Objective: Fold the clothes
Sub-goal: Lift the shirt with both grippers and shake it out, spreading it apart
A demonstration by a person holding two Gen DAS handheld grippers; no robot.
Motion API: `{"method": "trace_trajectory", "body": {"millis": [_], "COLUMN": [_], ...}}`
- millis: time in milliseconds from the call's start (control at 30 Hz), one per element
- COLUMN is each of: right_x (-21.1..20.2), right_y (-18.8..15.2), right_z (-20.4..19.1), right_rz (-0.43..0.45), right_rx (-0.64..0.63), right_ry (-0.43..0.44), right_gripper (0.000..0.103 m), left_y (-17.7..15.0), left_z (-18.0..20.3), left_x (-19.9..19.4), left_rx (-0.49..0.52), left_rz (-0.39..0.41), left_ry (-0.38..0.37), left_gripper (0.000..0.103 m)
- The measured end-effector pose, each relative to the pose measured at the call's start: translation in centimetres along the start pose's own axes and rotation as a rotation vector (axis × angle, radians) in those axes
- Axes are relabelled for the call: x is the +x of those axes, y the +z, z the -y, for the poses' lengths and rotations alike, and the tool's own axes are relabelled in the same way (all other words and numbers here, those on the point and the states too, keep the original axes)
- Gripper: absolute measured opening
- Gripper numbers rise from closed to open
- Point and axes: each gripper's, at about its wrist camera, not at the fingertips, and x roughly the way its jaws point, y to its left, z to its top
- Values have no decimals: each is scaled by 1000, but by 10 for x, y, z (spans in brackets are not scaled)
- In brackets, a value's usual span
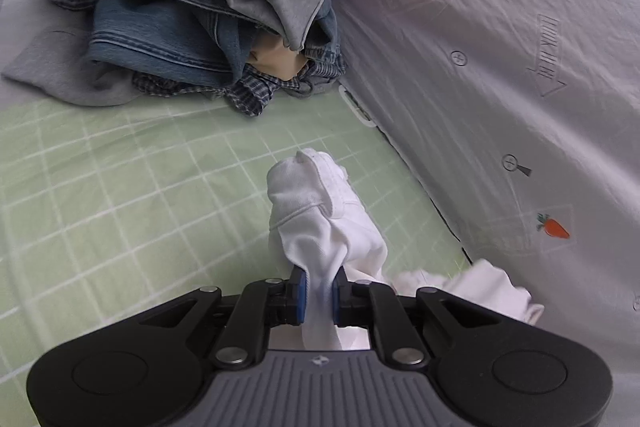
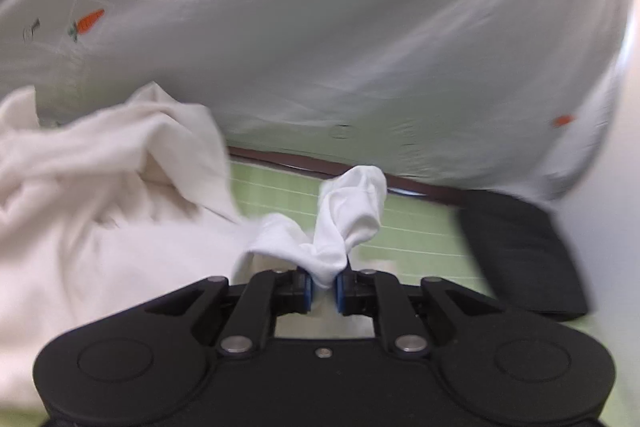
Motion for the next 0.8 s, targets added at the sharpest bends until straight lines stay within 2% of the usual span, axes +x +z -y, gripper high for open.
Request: {"method": "trace_trajectory", "body": {"millis": [200,300,400,500,600,667,733,767,800], "right_x": [-31,-52,-72,-84,-80,-75,-75,-77,-78], "right_y": [-48,-58,-62,-72,-98,-119,-137,-144,-148], "right_z": [44,66,87,101,105,105,103,102,101], "right_rz": [-87,-68,-36,-37,-163,-268,-339,-355,-361], "right_rx": [126,227,250,274,306,332,359,369,377], "right_ry": [-86,-155,-194,-209,-188,-173,-162,-161,-158], "right_gripper": [10,10,10,11,13,13,26,40,48], "left_y": [-10,-6,0,3,-2,-9,-15,-18,-22], "left_z": [-10,-13,-21,-34,-43,-42,-41,-41,-41], "left_x": [-22,-35,-49,-57,-59,-61,-62,-63,-64], "left_rx": [-1,24,7,4,24,45,67,77,88], "left_rz": [9,36,60,79,76,66,56,51,46], "left_ry": [-32,-34,-30,16,84,111,138,152,166], "left_gripper": [12,11,11,11,12,20,24,28,29]}}
